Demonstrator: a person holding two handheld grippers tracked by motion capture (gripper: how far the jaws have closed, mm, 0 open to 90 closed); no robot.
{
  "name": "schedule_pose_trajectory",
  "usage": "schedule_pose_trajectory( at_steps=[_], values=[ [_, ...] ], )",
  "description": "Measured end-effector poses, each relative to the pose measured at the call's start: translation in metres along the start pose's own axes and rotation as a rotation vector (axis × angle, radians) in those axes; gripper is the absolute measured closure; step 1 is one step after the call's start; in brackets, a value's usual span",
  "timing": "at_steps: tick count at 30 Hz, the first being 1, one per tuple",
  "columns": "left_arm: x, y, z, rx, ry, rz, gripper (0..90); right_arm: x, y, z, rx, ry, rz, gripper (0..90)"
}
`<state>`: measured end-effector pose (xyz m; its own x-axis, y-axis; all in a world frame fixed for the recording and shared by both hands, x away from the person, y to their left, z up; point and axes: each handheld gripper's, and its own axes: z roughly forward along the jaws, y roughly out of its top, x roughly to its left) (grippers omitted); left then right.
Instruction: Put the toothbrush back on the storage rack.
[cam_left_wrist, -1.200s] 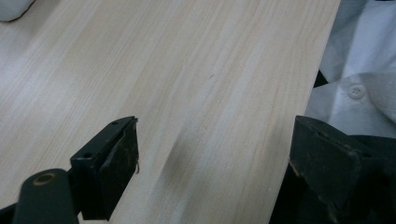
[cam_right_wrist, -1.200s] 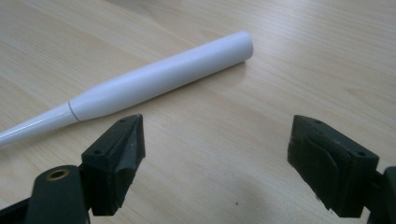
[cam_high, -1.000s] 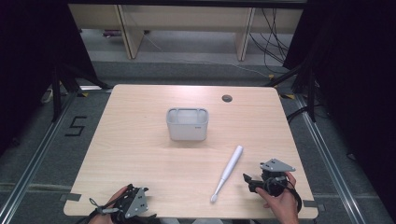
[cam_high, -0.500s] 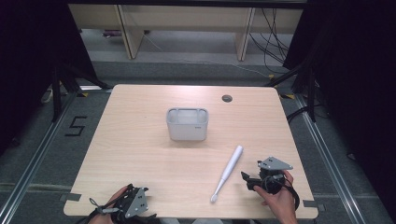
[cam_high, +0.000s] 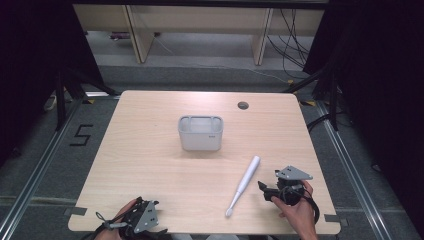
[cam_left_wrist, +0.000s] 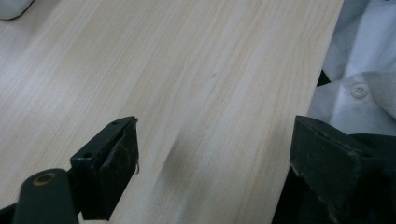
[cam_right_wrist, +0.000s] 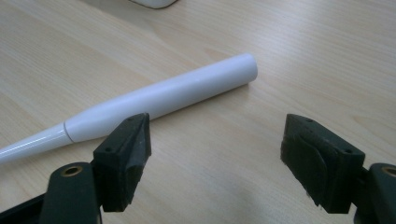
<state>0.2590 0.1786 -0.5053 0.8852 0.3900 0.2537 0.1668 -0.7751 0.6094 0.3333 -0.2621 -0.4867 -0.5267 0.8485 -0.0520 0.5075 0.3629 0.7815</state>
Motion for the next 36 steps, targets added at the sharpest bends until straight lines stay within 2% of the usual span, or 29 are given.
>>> schedule_pose_trajectory(
  at_steps=[3, 5, 8, 10, 11, 13, 14, 15, 16, 17, 18, 19, 20, 21, 22, 24, 25, 26, 27, 28, 29, 30, 33, 34, 35, 36],
  values=[
    [0.0, 0.0, 0.0, 0.001, -0.004, -0.001, 15.3, -0.001, 0.0, 0.0, -0.005, -0.01, 0.001, 25.6],
    [0.001, 0.0, 0.0, 0.007, -0.002, -0.001, 15.3, -0.002, 0.001, 0.001, -0.001, 0.007, 0.013, 27.2],
    [0.001, 0.0, -0.001, 0.003, -0.003, -0.008, 15.3, -0.003, 0.002, 0.002, -0.006, 0.0, 0.01, 28.9],
    [0.001, 0.0, -0.001, 0.004, -0.002, -0.008, 15.3, -0.002, 0.005, 0.004, 0.002, 0.029, 0.019, 33.1],
    [0.001, 0.0, -0.001, 0.004, -0.002, -0.006, 15.3, -0.003, 0.006, 0.004, 0.001, 0.026, 0.008, 33.7],
    [0.001, 0.0, -0.001, 0.005, -0.003, -0.005, 15.3, -0.001, 0.008, 0.006, -0.001, 0.046, 0.033, 36.9],
    [0.001, 0.0, -0.001, 0.004, -0.003, -0.006, 15.3, -0.001, 0.012, 0.008, -0.011, 0.037, -0.006, 41.7],
    [0.001, 0.0, -0.001, 0.005, -0.003, -0.004, 15.3, -0.001, 0.012, 0.008, -0.011, 0.037, -0.006, 41.7],
    [0.001, 0.0, -0.001, 0.007, -0.002, -0.01, 15.3, 0.0, 0.015, 0.009, -0.006, 0.048, -0.005, 48.6],
    [0.001, 0.0, -0.001, 0.007, -0.002, -0.01, 15.3, 0.0, 0.015, 0.009, -0.006, 0.048, -0.005, 48.6],
    [0.001, -0.001, 0.0, 0.005, -0.003, -0.006, 15.3, 0.0, 0.019, 0.012, -0.008, 0.051, -0.035, 54.2],
    [0.001, -0.001, 0.0, 0.005, -0.003, -0.006, 15.3, 0.0, 0.019, 0.012, -0.008, 0.051, -0.035, 54.2],
    [0.001, 0.0, -0.001, 0.01, -0.003, -0.005, 15.3, 0.001, 0.02, 0.013, -0.006, 0.05, -0.026, 58.0],
    [0.001, 0.0, -0.001, 0.01, -0.003, -0.005, 15.2, 0.001, 0.021, 0.015, -0.027, 0.033, -0.051, 61.4],
    [0.001, 0.0, -0.001, 0.009, -0.002, -0.008, 15.3, 0.0, 0.023, 0.016, -0.03, 0.035, -0.068, 65.1],
    [0.001, -0.001, -0.001, 0.005, -0.002, -0.007, 15.3, 0.0, 0.025, 0.018, -0.041, 0.044, -0.053, 70.9],
    [0.001, 0.0, -0.001, 0.01, -0.003, -0.004, 15.3, -0.001, 0.027, 0.02, -0.037, 0.051, -0.072, 72.9],
    [0.001, -0.001, -0.001, 0.01, -0.001, -0.005, 15.3, 0.002, 0.028, 0.021, -0.01, 0.06, -0.031, 74.6],
    [0.001, 0.0, -0.001, 0.011, -0.001, -0.004, 15.3, -0.001, 0.029, 0.023, -0.022, 0.063, -0.059, 77.1],
    [0.001, 0.0, -0.001, 0.009, -0.003, -0.005, 15.3, 0.0, 0.032, 0.026, -0.025, 0.057, -0.058, 79.6],
    [0.001, 0.0, -0.001, 0.009, -0.004, -0.005, 15.3, 0.0, 0.032, 0.026, -0.025, 0.057, -0.058, 79.6],
    [0.001, -0.001, -0.001, 0.009, -0.002, -0.006, 15.3, -0.002, 0.036, 0.03, -0.039, 0.062, -0.093, 81.3],
    [0.001, -0.001, -0.001, 0.01, -0.001, -0.005, 15.3, -0.002, 0.04, 0.034, -0.032, 0.066, -0.101, 83.5],
    [0.001, 0.0, -0.001, 0.009, -0.002, -0.004, 15.3, -0.003, 0.041, 0.036, -0.032, 0.063, -0.116, 84.4],
    [0.001, -0.001, -0.001, 0.006, -0.002, -0.007, 15.3, -0.002, 0.043, 0.039, -0.025, 0.074, -0.101, 85.8],
    [0.001, -0.001, -0.001, 0.007, -0.002, -0.003, 15.3, -0.003, 0.044, 0.042, -0.017, 0.077, -0.11, 86.4]
  ],
)
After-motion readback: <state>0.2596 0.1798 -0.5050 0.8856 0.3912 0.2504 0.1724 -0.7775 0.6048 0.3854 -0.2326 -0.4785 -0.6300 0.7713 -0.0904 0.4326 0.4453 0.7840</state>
